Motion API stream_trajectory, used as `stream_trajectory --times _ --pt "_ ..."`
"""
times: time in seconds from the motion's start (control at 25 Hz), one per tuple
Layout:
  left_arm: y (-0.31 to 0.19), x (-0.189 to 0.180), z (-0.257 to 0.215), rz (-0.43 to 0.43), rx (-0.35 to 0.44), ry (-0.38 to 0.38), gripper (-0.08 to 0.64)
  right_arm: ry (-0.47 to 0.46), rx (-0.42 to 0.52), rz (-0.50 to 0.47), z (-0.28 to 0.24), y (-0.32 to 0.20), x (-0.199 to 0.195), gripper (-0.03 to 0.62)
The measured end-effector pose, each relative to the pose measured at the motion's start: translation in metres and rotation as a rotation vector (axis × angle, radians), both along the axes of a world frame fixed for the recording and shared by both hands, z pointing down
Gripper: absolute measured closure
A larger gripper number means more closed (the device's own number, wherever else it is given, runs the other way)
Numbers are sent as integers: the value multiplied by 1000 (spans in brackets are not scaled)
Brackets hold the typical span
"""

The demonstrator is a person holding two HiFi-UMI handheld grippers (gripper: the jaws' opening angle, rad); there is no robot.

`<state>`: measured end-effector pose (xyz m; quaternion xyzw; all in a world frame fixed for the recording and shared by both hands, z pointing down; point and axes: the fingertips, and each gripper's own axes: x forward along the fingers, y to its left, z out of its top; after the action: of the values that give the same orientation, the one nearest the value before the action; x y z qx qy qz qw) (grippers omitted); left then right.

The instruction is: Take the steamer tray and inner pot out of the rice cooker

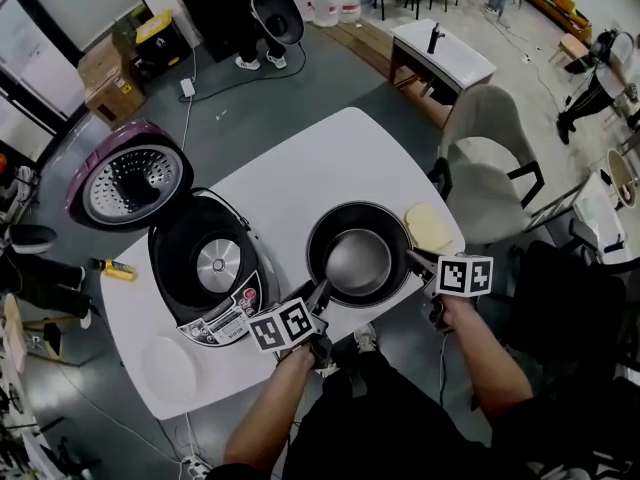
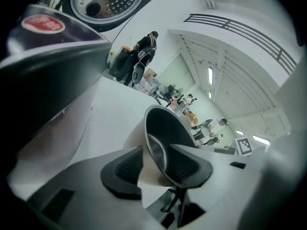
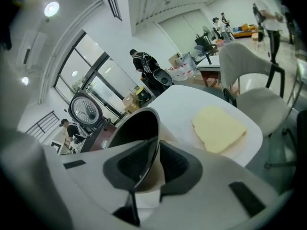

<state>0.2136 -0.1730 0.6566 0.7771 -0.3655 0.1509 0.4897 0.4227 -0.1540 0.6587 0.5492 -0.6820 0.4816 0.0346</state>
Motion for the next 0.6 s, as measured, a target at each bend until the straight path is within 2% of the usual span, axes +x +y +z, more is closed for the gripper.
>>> stream_trajectory --times 0.08,0.12,0.2,0.28,0.36,0.44,0.6 --pt "7 0 -10 19 24 -6 285 84 27 -4 -7 0 4 481" --pt "10 -2 -19 27 54 -18 276 112 47 6 -16 0 8 471" --pt "9 -8 -50 29 150 -37 281 127 109 37 -42 -5 18 462" --pt "-1 -17 -91 14 290 -68 286 122 191 52 -75 -14 23 462" --pt "-13 -29 -129 -13 437 -129 308 119 274 37 -109 -24 18 462" --pt "-25 -43 -159 -49 549 -190 326 118 362 1 -143 -38 5 462" --pt "-33 -71 -198 -142 649 -241 352 167 539 -117 -201 -56 -39 462"
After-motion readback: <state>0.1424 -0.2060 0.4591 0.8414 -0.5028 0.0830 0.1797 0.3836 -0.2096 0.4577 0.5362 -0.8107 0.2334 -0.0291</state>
